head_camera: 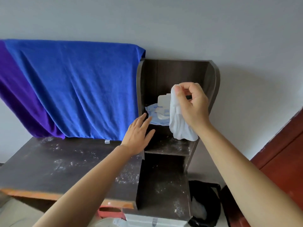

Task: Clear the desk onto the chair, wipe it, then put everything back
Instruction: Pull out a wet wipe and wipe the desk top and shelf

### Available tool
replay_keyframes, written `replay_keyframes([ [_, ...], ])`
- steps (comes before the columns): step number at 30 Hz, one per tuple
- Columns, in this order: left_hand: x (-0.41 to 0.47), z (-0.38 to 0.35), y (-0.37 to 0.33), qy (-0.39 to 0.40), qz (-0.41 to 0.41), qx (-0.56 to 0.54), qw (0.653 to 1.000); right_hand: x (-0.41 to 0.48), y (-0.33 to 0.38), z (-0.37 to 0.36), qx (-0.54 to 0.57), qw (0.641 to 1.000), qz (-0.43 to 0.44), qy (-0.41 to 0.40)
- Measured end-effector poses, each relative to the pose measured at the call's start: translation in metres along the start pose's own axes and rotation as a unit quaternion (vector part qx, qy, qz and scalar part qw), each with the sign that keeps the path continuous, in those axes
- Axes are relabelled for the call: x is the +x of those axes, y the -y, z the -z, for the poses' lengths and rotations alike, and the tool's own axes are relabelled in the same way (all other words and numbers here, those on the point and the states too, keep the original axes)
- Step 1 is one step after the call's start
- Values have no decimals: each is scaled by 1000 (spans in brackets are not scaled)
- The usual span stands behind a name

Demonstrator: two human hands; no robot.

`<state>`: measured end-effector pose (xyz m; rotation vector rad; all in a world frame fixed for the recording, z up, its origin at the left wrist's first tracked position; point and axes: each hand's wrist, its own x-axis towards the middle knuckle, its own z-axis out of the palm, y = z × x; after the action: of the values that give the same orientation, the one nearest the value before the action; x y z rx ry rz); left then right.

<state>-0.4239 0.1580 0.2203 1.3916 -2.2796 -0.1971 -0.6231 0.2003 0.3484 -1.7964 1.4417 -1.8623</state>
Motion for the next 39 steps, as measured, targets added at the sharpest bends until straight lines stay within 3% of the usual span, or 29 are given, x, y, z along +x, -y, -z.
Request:
replay_keyframes([
  [3,-56,11,46,22,9,9,1000,-41,5,-33,-55,997,-54,16],
  [7,-125,17,113,65,45,31,996,-100,-4,-77,-173,966,-129,146],
  [16,-205,-14,201,141,162,11,977,-189,-35,-174,-171,902,-263,296],
  [22,-232,-59,232,186,226,6,956,-220,-77,-213,-77,892,-335,292],
  [25,-235,-85,244,190,237,20,952,-232,-117,-212,-114,881,-378,260],
  [29,-229,-118,254,186,243,56,950,-260,-166,-207,-311,838,-371,250],
  [31,-222,-133,263,174,239,81,952,-280,-179,-209,-358,835,-335,250],
  [35,-205,-157,282,158,261,113,946,-318,-183,-229,-391,832,-234,315],
  [39,-202,-171,289,120,287,128,942,-349,-188,-259,-385,789,-278,391],
])
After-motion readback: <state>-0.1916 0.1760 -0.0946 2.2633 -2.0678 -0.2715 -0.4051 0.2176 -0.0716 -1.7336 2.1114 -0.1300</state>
